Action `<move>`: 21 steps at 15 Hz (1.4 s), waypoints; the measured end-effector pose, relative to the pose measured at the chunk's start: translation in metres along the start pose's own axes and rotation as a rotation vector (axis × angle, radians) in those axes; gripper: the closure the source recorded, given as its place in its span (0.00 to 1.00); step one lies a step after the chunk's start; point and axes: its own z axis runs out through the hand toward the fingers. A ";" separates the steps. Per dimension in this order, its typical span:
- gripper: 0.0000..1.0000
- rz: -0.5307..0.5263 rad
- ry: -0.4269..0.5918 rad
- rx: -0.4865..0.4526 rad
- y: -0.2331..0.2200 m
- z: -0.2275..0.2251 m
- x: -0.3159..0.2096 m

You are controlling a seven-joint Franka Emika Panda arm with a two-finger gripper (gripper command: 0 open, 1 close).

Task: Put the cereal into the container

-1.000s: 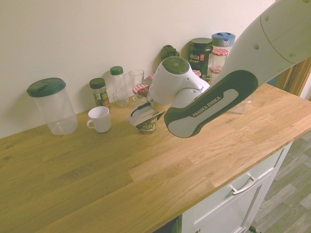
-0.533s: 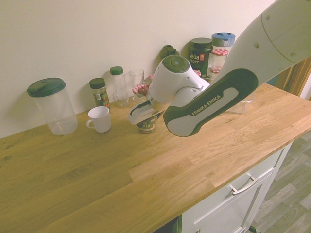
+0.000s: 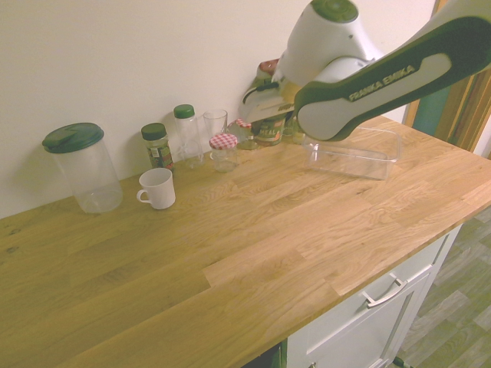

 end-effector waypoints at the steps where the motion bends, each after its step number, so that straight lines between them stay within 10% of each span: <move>1: 1.00 0.027 0.013 -0.020 0.019 0.002 0.020; 11: 1.00 0.150 0.047 -0.115 0.141 0.066 0.091; 21: 1.00 0.177 0.021 -0.161 0.167 0.129 0.092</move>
